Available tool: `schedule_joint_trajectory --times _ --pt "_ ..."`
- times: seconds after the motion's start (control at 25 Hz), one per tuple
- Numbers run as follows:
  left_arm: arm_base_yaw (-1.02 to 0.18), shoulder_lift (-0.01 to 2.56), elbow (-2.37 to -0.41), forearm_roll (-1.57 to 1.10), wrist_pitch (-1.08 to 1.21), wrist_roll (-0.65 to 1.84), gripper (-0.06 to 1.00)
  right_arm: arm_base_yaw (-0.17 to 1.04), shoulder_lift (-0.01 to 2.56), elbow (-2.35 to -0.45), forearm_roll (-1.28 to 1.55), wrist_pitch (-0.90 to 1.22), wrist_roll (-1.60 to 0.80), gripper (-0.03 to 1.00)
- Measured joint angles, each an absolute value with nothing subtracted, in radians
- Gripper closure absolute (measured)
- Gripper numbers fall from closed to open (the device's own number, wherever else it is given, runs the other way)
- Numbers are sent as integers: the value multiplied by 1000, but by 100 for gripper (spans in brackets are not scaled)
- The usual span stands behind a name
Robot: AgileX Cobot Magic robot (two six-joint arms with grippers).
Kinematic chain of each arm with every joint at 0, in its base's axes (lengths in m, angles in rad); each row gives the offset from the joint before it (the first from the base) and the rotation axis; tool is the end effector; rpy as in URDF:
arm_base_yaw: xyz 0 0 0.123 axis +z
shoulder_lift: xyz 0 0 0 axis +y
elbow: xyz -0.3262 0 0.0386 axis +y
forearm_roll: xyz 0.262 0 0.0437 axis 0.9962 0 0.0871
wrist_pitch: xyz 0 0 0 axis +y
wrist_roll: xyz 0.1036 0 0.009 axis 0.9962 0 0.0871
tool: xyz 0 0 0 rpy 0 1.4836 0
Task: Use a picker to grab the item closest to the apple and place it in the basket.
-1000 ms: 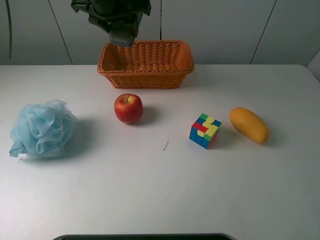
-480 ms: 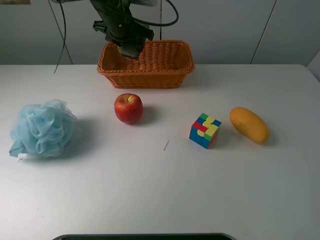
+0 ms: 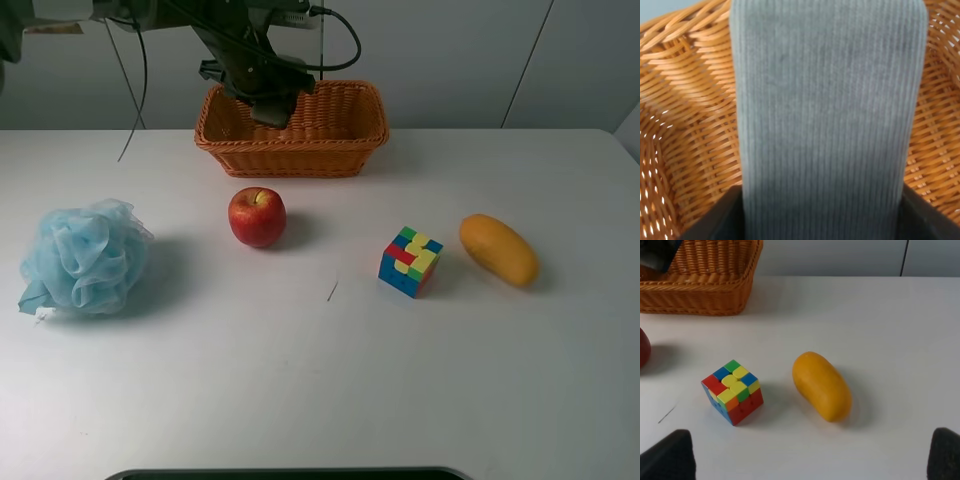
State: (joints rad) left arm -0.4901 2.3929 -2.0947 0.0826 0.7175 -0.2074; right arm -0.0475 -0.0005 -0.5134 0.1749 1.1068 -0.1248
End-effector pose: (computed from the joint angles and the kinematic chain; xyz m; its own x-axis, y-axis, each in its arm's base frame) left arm 0.5239 -0.2731 0.1985 -0.7620 0.2429 -0.6003 0.3346 0.9413 -0.0439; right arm -0.0286 0.0176 0.2790 -0.4739 -0.0228 -0.8803 -0.1114 0.9932 0.0342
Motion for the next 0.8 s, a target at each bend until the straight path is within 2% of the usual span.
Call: schedule_joint_trajectory --times 0.08,0.16,0.44,0.8 --pt "-490 2393 -2095 83 718 -207 26 -48 0 -513 175 1107 -125 27" --pt "-490 2393 -2096 81 718 -207 22 -48 0 -513 175 1107 -125 27" --pt "-490 2376 -2096 53 756 -207 21 -48 0 -513 175 1107 -125 27" --pt "-490 2182 -2164 53 1181 -122 21 -48 0 -513 175 1107 -125 27"
